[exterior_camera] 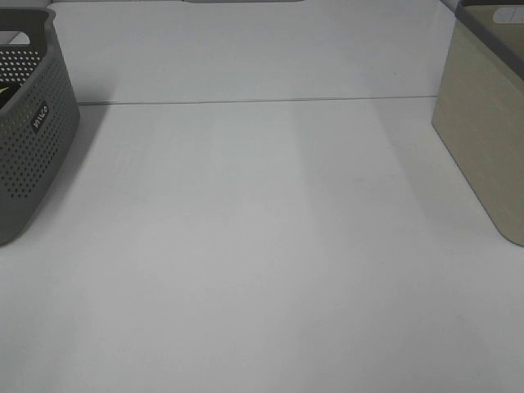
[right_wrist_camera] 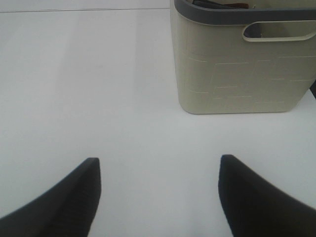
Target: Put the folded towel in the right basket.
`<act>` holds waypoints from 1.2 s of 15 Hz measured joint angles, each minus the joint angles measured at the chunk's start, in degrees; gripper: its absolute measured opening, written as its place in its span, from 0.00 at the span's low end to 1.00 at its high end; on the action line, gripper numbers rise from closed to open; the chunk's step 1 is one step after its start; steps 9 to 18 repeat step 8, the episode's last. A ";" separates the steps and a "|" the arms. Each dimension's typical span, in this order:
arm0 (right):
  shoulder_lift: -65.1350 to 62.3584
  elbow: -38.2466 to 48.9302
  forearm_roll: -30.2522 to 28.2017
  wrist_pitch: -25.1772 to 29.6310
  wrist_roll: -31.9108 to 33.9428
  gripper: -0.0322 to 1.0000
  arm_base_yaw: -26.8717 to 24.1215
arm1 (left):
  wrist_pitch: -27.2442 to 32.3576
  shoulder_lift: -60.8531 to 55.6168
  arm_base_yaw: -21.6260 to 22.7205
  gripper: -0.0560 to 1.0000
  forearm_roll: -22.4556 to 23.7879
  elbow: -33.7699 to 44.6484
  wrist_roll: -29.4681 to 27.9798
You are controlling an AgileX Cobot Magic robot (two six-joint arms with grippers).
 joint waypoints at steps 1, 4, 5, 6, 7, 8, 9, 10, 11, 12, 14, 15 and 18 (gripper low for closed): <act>0.00 0.00 0.00 0.00 0.00 0.66 0.00 | 0.00 0.00 0.00 0.98 0.00 0.00 0.00; 0.00 0.00 0.00 0.00 0.00 0.66 0.00 | 0.00 0.00 0.00 0.98 0.00 0.00 0.00; 0.00 0.00 0.00 0.00 0.00 0.66 0.00 | 0.00 0.00 0.00 0.98 0.00 0.00 0.00; 0.00 0.00 0.00 0.00 0.00 0.66 0.00 | 0.00 0.00 0.00 0.98 0.00 0.00 0.00; 0.00 0.00 0.00 0.00 0.00 0.66 0.00 | 0.00 0.00 0.00 0.98 0.00 0.00 0.00; 0.00 0.00 0.00 0.00 0.00 0.66 0.00 | 0.00 0.00 0.00 0.98 0.00 0.00 0.00; 0.00 0.00 0.00 0.00 0.00 0.66 0.00 | 0.00 0.00 0.00 0.98 0.00 0.00 0.00; 0.00 0.00 0.00 0.00 0.00 0.66 0.00 | 0.00 0.00 0.00 0.98 0.00 0.00 0.00; 0.00 0.00 0.00 0.00 0.00 0.66 0.00 | 0.00 0.00 0.00 0.98 0.00 0.00 0.00; 0.00 0.00 0.00 0.00 0.00 0.66 0.00 | 0.00 0.00 0.00 0.98 0.00 0.00 0.00; 0.00 0.00 0.00 0.00 0.00 0.66 0.00 | 0.00 0.00 0.00 0.98 0.00 0.00 0.00; 0.00 0.00 0.00 0.00 0.00 0.66 0.00 | 0.00 0.00 0.00 0.98 0.00 0.00 0.00; 0.00 0.00 0.00 0.00 0.00 0.66 0.00 | 0.00 0.00 0.00 0.98 0.00 0.00 0.00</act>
